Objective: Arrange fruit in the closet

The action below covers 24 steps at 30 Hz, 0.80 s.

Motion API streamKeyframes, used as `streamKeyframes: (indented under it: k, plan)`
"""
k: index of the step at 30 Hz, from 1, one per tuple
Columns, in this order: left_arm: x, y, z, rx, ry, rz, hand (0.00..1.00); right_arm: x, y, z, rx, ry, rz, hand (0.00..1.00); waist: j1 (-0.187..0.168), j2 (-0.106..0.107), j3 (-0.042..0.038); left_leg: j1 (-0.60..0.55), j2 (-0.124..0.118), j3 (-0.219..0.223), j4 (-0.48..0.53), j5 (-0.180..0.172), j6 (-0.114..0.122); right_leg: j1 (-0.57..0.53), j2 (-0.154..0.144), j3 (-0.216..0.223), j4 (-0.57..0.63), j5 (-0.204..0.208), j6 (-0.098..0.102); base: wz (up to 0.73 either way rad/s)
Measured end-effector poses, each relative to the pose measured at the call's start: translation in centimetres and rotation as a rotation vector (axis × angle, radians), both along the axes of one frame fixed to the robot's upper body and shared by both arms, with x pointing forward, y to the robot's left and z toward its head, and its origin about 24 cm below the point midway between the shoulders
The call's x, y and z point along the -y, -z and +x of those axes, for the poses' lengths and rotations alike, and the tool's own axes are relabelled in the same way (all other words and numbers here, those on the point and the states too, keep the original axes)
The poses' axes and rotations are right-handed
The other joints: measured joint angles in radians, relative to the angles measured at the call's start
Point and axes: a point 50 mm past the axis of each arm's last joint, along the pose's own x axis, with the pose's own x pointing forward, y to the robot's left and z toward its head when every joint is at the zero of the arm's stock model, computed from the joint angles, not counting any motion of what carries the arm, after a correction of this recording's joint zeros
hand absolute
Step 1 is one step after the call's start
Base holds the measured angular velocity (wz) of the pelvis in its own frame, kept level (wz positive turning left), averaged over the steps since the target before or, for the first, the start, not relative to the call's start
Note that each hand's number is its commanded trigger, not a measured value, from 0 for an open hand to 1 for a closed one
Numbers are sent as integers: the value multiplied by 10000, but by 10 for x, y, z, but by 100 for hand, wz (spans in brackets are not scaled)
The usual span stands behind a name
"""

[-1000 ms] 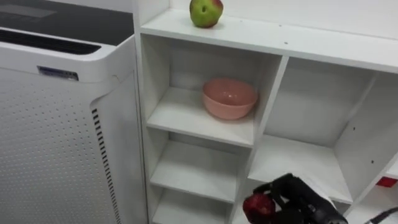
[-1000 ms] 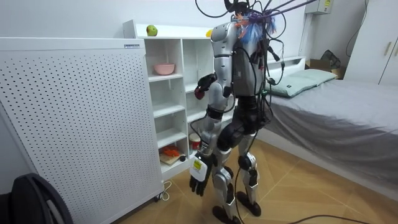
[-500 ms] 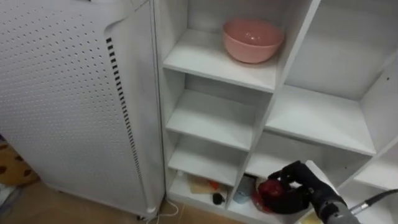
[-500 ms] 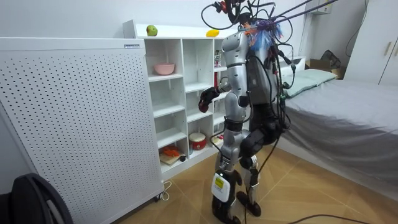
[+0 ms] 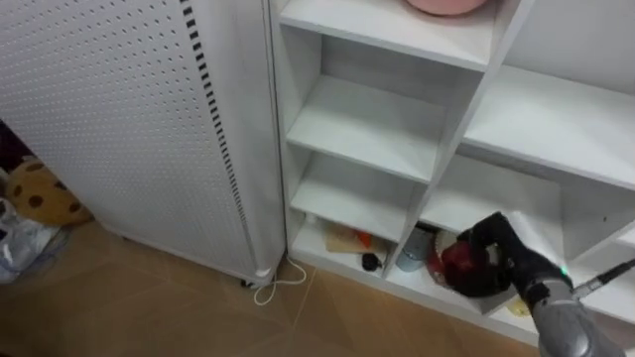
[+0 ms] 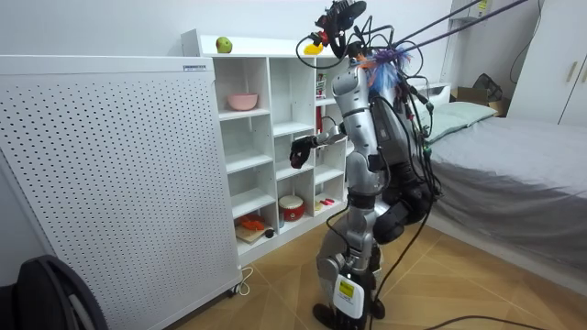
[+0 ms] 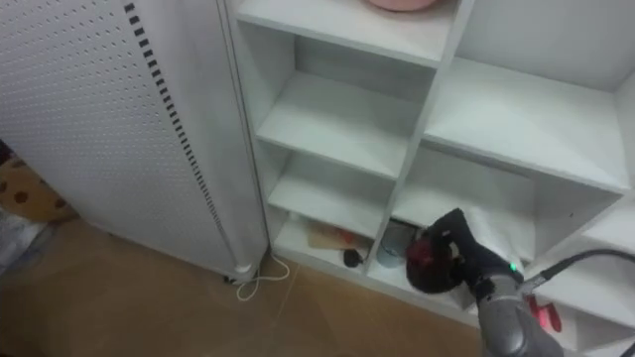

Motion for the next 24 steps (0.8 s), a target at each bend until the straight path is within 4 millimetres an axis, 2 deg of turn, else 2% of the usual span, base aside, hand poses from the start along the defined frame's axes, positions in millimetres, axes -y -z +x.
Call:
streamKeyframes:
  k: [5,12,18,24]
  plan:
    - [-2,-4,5,468,-305,-155,0,9,-26,6,1047,492,-715,100,-7,-130,-12,-482,-6,-20,167,22,-35,-466,-41,-28,227,-41,-52,5]
    - [-11,-9,7,554,-268,22,0,27,-35,11,1320,1866,-1383,100,92,-187,-7,-1150,40,-127,660,0,-8,-979,-109,-215,597,-113,-97,4]
    - [-16,-14,10,775,-282,122,0,27,-52,16,1959,2170,-1796,100,72,-221,-19,-1882,33,-117,1140,-51,72,-1693,-206,-202,1068,-159,-78,0]
    - [-24,-16,8,688,-415,421,0,28,-68,19,2406,2367,-1793,100,59,-261,-14,-2191,26,-122,1299,-48,69,-1934,-312,-299,1252,-189,-116,4]
